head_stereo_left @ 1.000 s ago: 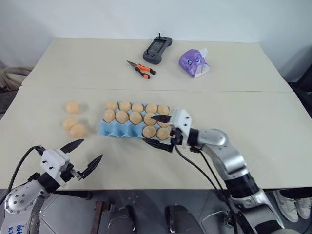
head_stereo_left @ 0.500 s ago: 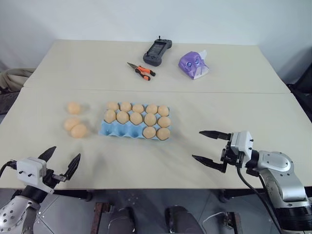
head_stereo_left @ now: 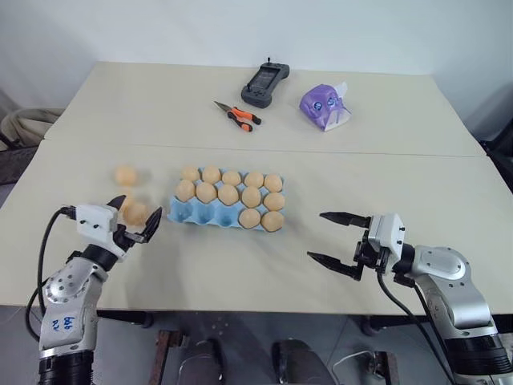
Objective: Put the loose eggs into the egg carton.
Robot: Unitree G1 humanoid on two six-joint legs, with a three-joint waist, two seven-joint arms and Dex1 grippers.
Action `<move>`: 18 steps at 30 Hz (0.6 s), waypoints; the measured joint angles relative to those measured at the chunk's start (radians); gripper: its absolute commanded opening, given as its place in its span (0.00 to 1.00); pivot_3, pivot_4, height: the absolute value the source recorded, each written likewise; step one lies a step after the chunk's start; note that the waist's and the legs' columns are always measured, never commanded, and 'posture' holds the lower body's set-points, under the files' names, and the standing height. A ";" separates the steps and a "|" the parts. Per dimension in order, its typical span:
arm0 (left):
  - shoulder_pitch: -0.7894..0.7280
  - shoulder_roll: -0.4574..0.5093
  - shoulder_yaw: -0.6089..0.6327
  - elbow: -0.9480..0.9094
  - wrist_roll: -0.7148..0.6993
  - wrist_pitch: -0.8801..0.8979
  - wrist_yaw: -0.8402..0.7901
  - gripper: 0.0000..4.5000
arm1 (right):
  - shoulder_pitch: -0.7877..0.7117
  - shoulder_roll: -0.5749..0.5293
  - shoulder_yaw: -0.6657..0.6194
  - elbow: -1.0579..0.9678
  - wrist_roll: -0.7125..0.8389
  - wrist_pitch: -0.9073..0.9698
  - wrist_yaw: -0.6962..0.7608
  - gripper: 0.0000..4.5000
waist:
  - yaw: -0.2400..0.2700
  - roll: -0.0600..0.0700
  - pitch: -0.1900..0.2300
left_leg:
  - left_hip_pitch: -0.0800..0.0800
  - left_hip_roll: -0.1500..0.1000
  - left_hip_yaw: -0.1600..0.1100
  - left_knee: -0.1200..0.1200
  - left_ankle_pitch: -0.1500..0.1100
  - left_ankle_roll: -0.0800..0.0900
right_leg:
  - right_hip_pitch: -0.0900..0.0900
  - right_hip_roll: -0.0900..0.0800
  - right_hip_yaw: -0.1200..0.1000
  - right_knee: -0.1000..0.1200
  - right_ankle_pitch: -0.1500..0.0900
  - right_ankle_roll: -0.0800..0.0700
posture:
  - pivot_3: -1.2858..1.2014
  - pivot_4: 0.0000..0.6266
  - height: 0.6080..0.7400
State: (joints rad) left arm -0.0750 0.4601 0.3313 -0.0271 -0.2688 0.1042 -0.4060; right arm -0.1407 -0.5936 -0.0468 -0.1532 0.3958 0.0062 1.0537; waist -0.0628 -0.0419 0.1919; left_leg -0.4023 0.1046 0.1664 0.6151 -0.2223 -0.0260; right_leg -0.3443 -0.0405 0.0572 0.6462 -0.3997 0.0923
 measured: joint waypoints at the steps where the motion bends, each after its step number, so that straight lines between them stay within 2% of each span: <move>1: -0.001 0.000 -0.005 0.011 0.008 0.005 0.003 1.00 | 0.000 0.001 0.000 -0.003 0.000 0.001 -0.003 1.00 | 0.000 0.000 0.000 | 0.000 0.000 0.001 0.000 0.000 0.000 | 0.000 0.000 0.000 0.000 0.000 0.000 | 0.52 0.24 1.00; 9: -0.035 0.000 -0.016 0.046 0.021 0.043 0.032 1.00 | 0.001 0.007 0.001 -0.012 0.000 0.015 -0.037 1.00 | 0.008 0.000 0.000 | 0.000 -0.001 0.001 0.003 0.000 0.001 | 0.000 -0.002 -0.001 0.003 0.001 0.002 | 0.52 0.24 1.00; 10: -0.035 0.000 -0.019 0.045 0.021 0.048 0.028 0.91 | 0.001 0.007 0.001 -0.014 0.000 0.016 -0.040 1.00 | 0.008 0.000 0.000 | 0.000 -0.001 0.001 0.003 0.000 0.001 | 0.000 -0.002 -0.002 0.003 0.001 0.002 | 0.52 0.24 1.00; 11: -0.035 0.000 -0.021 0.045 0.021 0.049 0.024 0.88 | 0.001 0.008 0.001 -0.016 0.000 0.016 -0.042 1.00 | 0.008 0.000 0.000 | 0.000 -0.001 0.001 0.003 0.000 0.001 | 0.000 -0.002 -0.002 0.004 0.001 0.002 | 0.52 0.24 1.00; 13: -0.035 0.000 -0.025 0.045 0.021 0.049 0.018 0.74 | 0.001 0.008 0.002 -0.018 0.000 0.017 -0.046 1.00 | 0.008 0.000 0.000 | 0.000 -0.001 0.001 0.003 0.000 0.001 | 0.000 -0.002 -0.001 0.004 0.001 0.002 | 0.52 0.24 1.00; 16: -0.035 0.000 -0.025 0.045 0.021 0.047 0.016 0.50 | 0.001 0.009 0.004 -0.021 0.000 0.019 -0.051 1.00 | 0.008 0.000 0.000 | 0.000 -0.001 0.001 0.003 0.000 0.001 | 0.000 -0.002 -0.001 0.004 0.001 0.002 | 0.52 0.24 1.00; 18: -0.035 -0.002 -0.025 0.045 0.020 0.040 0.014 0.41 | 0.001 0.010 0.005 -0.021 -0.001 0.020 -0.055 1.00 | 0.008 0.000 0.000 | 0.000 -0.001 0.001 0.003 0.000 0.001 | 0.000 -0.002 -0.001 0.004 0.001 0.002 | 0.52 0.24 1.00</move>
State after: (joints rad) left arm -0.1096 0.4585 0.3059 0.0175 -0.2485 0.1445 -0.3916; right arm -0.1402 -0.5835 -0.0418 -0.1743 0.3950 0.0261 0.9987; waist -0.0548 -0.0419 0.1919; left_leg -0.4022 0.1037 0.1676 0.6180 -0.2222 -0.0253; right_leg -0.3446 -0.0424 0.0561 0.6499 -0.3988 0.0939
